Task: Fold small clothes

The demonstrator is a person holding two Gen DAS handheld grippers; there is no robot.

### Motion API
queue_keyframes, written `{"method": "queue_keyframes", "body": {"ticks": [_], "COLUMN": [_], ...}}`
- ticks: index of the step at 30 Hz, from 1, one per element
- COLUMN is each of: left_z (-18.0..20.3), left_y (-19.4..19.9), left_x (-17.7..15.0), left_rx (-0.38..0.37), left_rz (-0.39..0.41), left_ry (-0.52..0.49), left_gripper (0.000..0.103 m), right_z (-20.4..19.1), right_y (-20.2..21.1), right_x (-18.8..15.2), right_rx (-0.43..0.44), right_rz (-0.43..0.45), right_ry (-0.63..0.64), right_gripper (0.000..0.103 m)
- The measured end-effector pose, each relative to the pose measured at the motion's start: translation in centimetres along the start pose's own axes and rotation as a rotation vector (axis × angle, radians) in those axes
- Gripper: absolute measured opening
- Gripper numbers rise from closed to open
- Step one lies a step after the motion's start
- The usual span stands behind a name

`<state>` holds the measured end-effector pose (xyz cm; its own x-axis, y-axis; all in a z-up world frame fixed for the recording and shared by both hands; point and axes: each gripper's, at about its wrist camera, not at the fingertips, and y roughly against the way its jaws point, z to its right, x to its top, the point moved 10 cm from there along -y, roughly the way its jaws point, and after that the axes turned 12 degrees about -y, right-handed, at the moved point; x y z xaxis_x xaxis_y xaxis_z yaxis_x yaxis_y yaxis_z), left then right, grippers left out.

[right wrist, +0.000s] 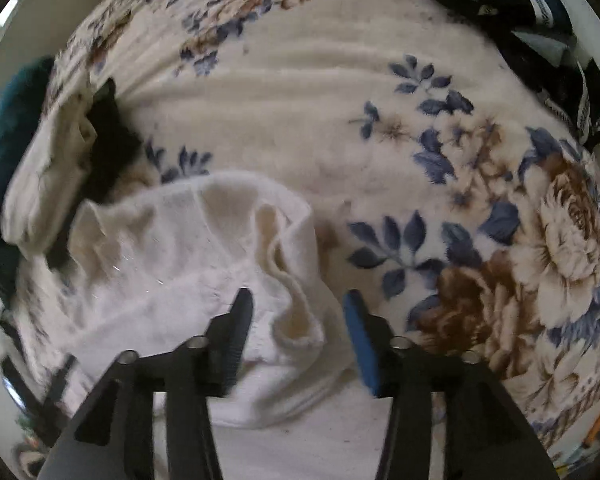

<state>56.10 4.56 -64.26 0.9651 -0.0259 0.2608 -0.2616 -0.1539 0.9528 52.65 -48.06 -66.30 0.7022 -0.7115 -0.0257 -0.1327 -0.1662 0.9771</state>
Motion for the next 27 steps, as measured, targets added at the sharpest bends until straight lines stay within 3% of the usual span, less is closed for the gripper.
{"method": "queue_keyframes", "body": {"ticks": [2,3,4,7,8,10,13,16,20,23,24,27], "left_z": [0.1,0.1,0.2,0.0,-0.1,-0.4,-0.6,0.1,1.5,1.4,1.3,0.8], "left_y": [0.4,0.5,0.6,0.8,0.8,0.5,0.3,0.7,0.5,-1.7,-2.5,-2.8], "left_x": [-0.4,-0.6,-0.7,-0.9,-0.9,-0.7,-0.4,-0.9,-2.5,-3.7,-4.1,-4.1], "left_rx": [-0.004,-0.004,-0.010,-0.014,-0.018,-0.008,-0.007,-0.020,-0.032,-0.033,-0.043,-0.086], "left_rz": [-0.001,-0.002,-0.002,-0.006,-0.005,-0.008,-0.005,-0.013,-0.032,-0.081,-0.102,-0.107], "left_ry": [-0.011,-0.014,-0.016,-0.019,-0.023,-0.031,-0.040,-0.066,-0.111,-0.117,-0.106,-0.049], "left_gripper": [0.100,0.100,0.100,0.100,0.100,0.100,0.099,0.100,0.100,0.100,0.100,0.101], "right_z": [-0.2,-0.2,-0.5,-1.5,-1.6,-1.7,-4.0,-7.0,-8.2,-4.5,-3.0,-1.8], "right_y": [-1.3,-1.8,-2.0,-1.5,-1.1,-0.1,1.4,0.1,-3.3,-6.4,-7.5,-8.3], "right_x": [-0.2,-0.2,-0.4,-0.9,-0.8,-0.5,-0.6,-3.4,-5.8,-4.8,-4.5,-4.6], "right_rx": [-0.010,-0.029,-0.044,-0.052,-0.059,-0.069,-0.051,-0.063,-0.061,-0.204,-0.214,-0.156], "right_rz": [-0.045,-0.046,-0.037,-0.020,-0.008,0.009,0.021,-0.060,-0.120,-0.117,-0.142,-0.221], "right_ry": [0.002,0.011,0.031,0.067,0.063,0.047,0.115,0.236,0.240,0.169,0.120,0.059], "right_gripper": [0.055,0.040,0.017,0.019,0.022,0.043,0.049,0.049,0.049,0.046,0.042,0.043]}}
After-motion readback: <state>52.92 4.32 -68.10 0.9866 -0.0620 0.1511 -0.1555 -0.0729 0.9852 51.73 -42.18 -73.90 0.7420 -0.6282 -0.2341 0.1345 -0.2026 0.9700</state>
